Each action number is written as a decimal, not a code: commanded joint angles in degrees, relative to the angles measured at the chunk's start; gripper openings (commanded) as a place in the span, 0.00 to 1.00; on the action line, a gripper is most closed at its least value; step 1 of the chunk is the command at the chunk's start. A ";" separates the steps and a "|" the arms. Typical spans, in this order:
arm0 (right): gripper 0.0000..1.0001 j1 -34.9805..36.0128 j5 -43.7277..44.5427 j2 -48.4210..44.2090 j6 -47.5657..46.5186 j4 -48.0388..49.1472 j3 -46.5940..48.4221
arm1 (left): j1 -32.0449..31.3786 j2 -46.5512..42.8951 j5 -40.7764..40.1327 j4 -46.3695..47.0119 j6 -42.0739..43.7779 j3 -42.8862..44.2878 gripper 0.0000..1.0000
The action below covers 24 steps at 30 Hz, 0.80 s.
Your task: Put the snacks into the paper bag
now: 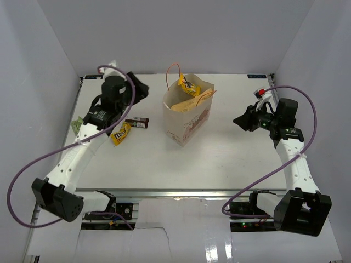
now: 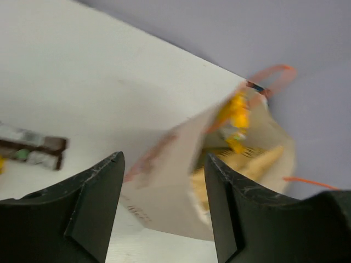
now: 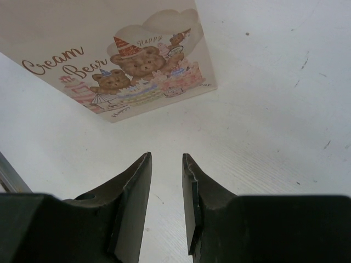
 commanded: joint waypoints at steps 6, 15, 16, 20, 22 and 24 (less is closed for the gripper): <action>0.35 -0.66 0.43 -0.84 -1.64 -0.38 -1.23 | 21.05 -6.40 7.13 -3.76 -15.84 -23.53 0.82; 0.35 -0.75 0.87 -1.28 -1.64 -0.47 -1.76 | 22.64 15.21 12.14 -8.14 11.85 -11.44 0.82; 0.35 -0.75 1.05 -1.37 -1.72 -0.47 -1.84 | 22.38 16.53 9.70 -10.16 18.36 -8.55 0.83; 0.35 -1.19 1.40 -1.72 -2.17 -0.47 -2.37 | 22.29 16.11 3.01 -8.00 34.13 -12.27 0.84; 0.35 -1.19 1.23 -1.46 -2.17 -0.38 -2.28 | 22.29 15.76 2.65 -6.41 39.40 -14.83 0.84; 0.35 -1.45 1.22 -1.19 -2.16 -0.38 -2.02 | 22.38 16.28 1.95 -5.70 41.80 -16.77 0.85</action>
